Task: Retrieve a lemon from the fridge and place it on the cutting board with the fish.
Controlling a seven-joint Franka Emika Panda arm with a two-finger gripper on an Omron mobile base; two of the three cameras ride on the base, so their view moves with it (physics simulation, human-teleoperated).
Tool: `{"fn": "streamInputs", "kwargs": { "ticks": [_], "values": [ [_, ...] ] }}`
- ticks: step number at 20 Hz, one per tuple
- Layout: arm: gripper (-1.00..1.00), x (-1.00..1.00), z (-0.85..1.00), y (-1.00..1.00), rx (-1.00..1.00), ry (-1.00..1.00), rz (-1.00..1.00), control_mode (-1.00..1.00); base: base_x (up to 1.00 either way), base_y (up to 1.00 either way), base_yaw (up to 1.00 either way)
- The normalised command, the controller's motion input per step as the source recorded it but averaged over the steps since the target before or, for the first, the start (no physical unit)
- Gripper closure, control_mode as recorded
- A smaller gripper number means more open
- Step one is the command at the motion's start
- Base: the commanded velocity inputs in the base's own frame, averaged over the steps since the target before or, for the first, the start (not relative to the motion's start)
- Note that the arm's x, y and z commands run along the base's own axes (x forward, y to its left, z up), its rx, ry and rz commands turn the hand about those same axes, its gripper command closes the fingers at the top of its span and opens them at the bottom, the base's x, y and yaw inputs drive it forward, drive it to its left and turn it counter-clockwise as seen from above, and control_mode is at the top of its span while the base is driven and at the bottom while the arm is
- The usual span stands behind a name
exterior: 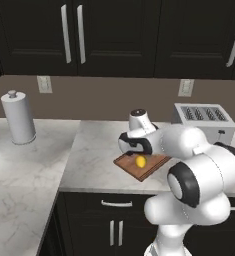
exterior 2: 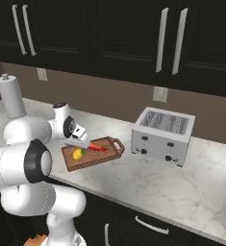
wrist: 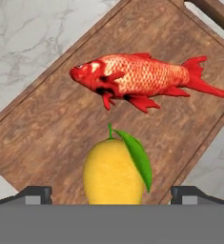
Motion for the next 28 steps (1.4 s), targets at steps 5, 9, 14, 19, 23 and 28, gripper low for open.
{"fn": "streamInputs", "kwargs": {
  "ticks": [5, 9, 14, 19, 23, 28],
  "values": [
    [-1.00, -0.54, 0.01, 0.00, 0.00, 0.00, 0.00, -1.00, 0.00, 0.00, 0.00],
    [-1.00, -0.77, 0.26, -0.06, 0.00, 0.00, 0.00, -1.00, 0.00, 0.00, 0.00],
    [-1.00, -0.76, 0.36, -0.06, 0.00, 0.00, 0.00, -1.00, 0.00, 0.00, 0.00],
    [-1.00, -0.87, 0.28, -0.17, 0.00, 0.00, 0.01, -1.00, 0.00, 0.00, 0.00],
    [-1.00, -0.67, 0.46, -0.23, 0.00, -0.12, 0.05, -1.00, 0.00, 0.00, 0.00],
    [-1.00, -0.45, 0.68, -0.36, 0.00, -0.23, 0.10, -1.00, 0.00, 0.00, 0.00]
  ]
}}
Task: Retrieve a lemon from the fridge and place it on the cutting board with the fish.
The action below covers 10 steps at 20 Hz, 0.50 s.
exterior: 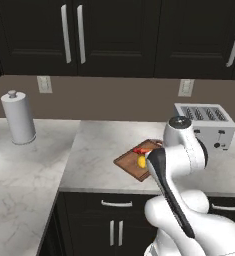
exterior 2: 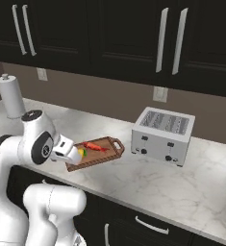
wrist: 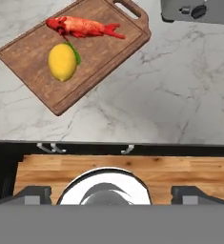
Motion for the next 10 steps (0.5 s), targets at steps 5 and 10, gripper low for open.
{"fn": "streamInputs", "kwargs": {
  "ticks": [5, 10],
  "values": [
    [-1.00, -0.37, 0.40, -0.32, 0.01, -0.05, 0.13, -1.00, 0.00, 0.00, 0.00],
    [-1.00, -0.15, 0.28, -0.18, 0.07, 0.00, 0.14, -1.00, 0.00, 0.00, 0.00]
  ]
}}
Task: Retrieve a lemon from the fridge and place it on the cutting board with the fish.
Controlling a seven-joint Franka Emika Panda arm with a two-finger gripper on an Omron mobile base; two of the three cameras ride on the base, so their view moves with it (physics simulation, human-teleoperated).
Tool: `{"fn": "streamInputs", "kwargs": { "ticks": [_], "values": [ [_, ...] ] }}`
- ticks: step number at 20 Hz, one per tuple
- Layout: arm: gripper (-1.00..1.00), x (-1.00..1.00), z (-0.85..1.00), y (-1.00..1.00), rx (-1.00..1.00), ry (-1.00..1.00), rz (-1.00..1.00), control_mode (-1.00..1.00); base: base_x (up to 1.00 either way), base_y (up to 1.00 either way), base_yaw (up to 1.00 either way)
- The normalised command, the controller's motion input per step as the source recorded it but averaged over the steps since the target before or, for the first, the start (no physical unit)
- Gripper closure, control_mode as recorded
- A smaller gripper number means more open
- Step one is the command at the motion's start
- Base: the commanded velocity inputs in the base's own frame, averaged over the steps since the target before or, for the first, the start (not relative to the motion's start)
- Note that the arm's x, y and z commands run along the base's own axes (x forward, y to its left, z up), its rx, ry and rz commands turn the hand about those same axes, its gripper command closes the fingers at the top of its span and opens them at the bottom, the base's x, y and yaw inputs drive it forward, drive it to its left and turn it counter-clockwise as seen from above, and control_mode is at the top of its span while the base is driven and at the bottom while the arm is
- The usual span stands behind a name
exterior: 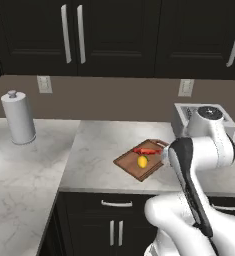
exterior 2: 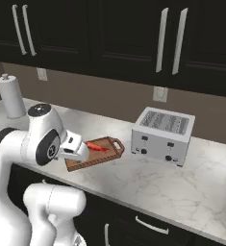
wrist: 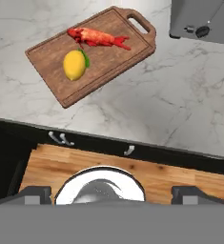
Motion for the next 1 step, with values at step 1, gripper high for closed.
{"fn": "streamInputs", "kwargs": {
  "ticks": [1],
  "values": [
    [-1.00, -0.10, 0.02, -0.05, 0.10, 0.00, 0.15, -1.00, 0.00, 0.00, 0.00]
  ]
}}
